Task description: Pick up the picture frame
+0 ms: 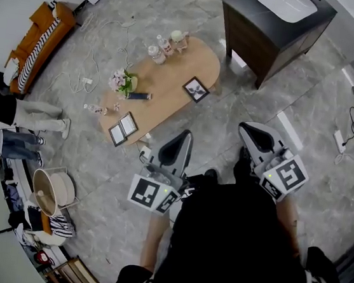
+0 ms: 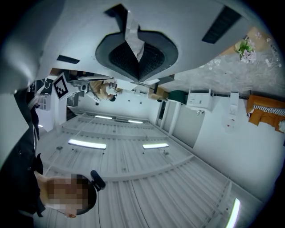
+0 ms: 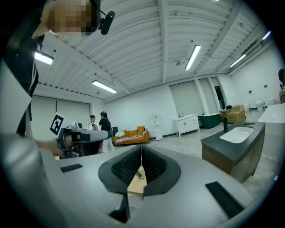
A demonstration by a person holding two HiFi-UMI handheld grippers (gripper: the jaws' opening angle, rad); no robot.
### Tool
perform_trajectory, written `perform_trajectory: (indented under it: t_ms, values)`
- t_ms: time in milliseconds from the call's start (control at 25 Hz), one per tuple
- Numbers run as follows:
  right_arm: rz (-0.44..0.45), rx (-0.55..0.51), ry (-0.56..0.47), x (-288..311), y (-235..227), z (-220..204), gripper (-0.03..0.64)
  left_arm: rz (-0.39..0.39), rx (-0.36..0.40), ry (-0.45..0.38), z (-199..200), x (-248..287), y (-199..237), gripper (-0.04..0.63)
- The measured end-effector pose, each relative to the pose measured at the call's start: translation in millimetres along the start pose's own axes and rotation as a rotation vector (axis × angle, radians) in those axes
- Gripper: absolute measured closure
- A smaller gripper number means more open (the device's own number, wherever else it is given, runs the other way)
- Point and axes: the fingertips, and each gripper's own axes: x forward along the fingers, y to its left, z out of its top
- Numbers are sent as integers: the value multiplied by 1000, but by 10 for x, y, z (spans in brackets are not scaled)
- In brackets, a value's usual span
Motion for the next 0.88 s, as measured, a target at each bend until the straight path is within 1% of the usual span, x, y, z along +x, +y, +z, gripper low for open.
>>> perform_trajectory:
  t_ms: [160, 320, 520, 680, 880]
  values:
    - [52, 0, 12, 5, -334, 37, 604, 47, 3, -7, 23, 343, -73, 581]
    - [110, -6, 34, 2, -697, 35, 604, 111, -8, -16, 10, 671, -126, 581]
    - [137, -3, 68, -13, -1131, 25, 604, 184, -18, -9, -7, 948, -152, 581]
    - [157, 16, 80, -38, -1346, -8, 604, 233, -25, 13, -50, 1042, -165, 581]
    - [182, 46, 89, 48, -1453, -76, 604, 268, -14, 47, -93, 1098, -114, 581]
